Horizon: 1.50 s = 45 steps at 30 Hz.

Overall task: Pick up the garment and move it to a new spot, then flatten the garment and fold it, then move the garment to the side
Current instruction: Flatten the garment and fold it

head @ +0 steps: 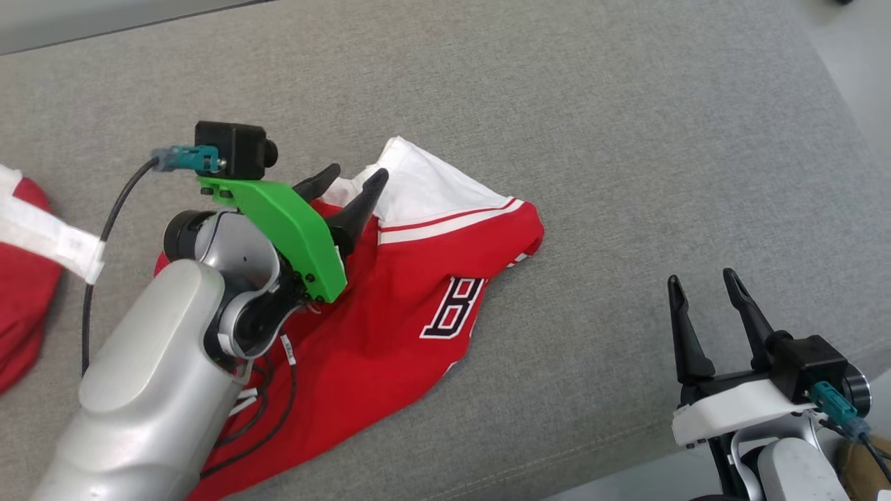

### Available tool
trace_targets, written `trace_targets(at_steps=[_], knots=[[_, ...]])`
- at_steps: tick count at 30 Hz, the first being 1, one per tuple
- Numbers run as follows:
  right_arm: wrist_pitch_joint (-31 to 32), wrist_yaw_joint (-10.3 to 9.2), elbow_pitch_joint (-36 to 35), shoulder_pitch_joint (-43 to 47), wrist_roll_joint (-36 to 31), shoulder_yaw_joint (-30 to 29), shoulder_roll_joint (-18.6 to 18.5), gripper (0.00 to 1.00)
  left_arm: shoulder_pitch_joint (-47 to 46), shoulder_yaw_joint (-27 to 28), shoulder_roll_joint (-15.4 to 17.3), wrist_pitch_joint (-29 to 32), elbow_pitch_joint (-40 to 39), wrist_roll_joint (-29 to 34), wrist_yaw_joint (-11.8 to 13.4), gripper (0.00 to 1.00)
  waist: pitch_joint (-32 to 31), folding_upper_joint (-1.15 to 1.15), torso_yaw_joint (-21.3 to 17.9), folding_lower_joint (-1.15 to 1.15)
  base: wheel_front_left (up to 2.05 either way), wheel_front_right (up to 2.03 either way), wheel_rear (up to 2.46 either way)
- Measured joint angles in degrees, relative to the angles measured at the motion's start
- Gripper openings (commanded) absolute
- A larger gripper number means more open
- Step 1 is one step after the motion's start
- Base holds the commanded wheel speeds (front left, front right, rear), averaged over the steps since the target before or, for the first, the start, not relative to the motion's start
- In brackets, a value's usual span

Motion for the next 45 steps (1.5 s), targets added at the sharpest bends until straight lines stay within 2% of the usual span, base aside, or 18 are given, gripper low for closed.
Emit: trace_targets(at_steps=[4,10,11,12,13,18,22,27,28,33,40,41,42,44,45], knots=[[0.0,0.00,0.3,0.0,0.8,0.3,0.0,1.00,-4.4,-2.9,-0.5,2.9,8.4,1.8,-1.4,1.00,0.8,0.00,-2.6,0.00,0.00,0.00,0.00],[0.0,0.00,0.5,0.2,0.9,0.1,0.0,1.00,-5.4,-5.6,-0.2,5.2,13.7,3.0,-3.6,1.00,0.0,0.00,-4.2,0.00,0.00,0.00,0.00],[0.0,0.00,0.6,0.3,1.0,0.1,0.0,1.00,-5.4,-5.7,-0.3,5.2,14.1,3.0,-3.9,0.60,-0.2,0.00,-4.3,0.00,0.00,0.00,0.00],[0.0,0.00,0.6,0.3,1.0,0.0,0.0,1.00,-5.4,-6.0,-0.3,5.1,14.4,3.0,-4.3,0.09,-0.4,0.00,-4.2,0.00,0.00,0.00,0.00],[0.0,0.00,0.7,0.3,1.1,0.0,0.0,1.00,-5.4,-6.2,-0.5,4.8,14.5,3.0,-4.8,0.00,-0.6,0.00,-4.2,0.00,0.00,0.00,0.00],[0.0,0.00,0.9,0.3,1.0,0.1,0.0,1.00,-5.8,-7.6,-2.5,3.3,14.6,3.1,-6.4,0.00,-1.5,0.00,-3.4,0.00,0.00,0.00,0.00],[0.0,0.00,0.9,0.3,0.8,0.1,0.0,1.00,-6.6,-10.7,-3.8,-1.0,12.3,7.0,-7.3,0.00,-2.2,0.00,-3.0,0.00,0.00,0.00,0.00],[0.0,0.00,0.9,0.4,0.9,0.2,0.0,1.00,-6.5,-18.8,-6.1,-4.8,7.0,14.5,-8.1,0.00,-2.4,0.00,-2.9,0.00,0.00,0.00,0.00],[0.0,0.00,0.9,0.5,1.2,0.2,0.0,1.00,-5.5,-22.0,-6.7,-6.0,5.8,16.8,-8.3,0.00,-2.2,0.00,-3.1,0.00,0.00,0.00,0.00],[0.0,0.00,1.0,0.5,1.8,0.8,0.0,1.00,-2.0,-28.2,-7.4,-9.8,8.8,22.2,-8.5,0.00,-1.8,0.00,-3.9,0.00,0.00,0.00,0.00],[0.0,0.00,1.3,0.6,2.1,0.2,0.0,1.00,0.6,-35.1,-7.8,-15.4,13.3,26.0,-8.7,0.00,-1.5,0.00,-4.9,0.00,0.00,0.00,0.00],[0.0,0.00,1.3,0.6,2.1,0.1,0.0,1.00,0.7,-35.9,-7.8,-16.4,14.2,26.5,-8.8,0.24,-1.5,0.00,-4.9,0.00,0.00,0.00,0.00],[0.0,0.00,1.3,0.6,2.2,0.1,0.0,1.00,0.7,-36.6,-7.7,-17.5,15.0,27.2,-8.8,0.41,-1.5,0.00,-4.9,0.00,0.00,0.00,0.00],[0.0,0.00,1.4,0.6,2.3,0.0,0.0,1.00,0.7,-37.6,-7.8,-19.9,16.5,28.1,-8.8,0.40,-1.5,0.00,-4.8,0.00,0.00,0.00,0.00],[0.0,0.00,1.4,0.6,2.3,0.0,0.0,1.00,0.7,-37.8,-8.0,-21.1,17.4,28.1,-8.9,0.45,-1.5,0.00,-4.8,0.00,0.00,0.00,0.00]])
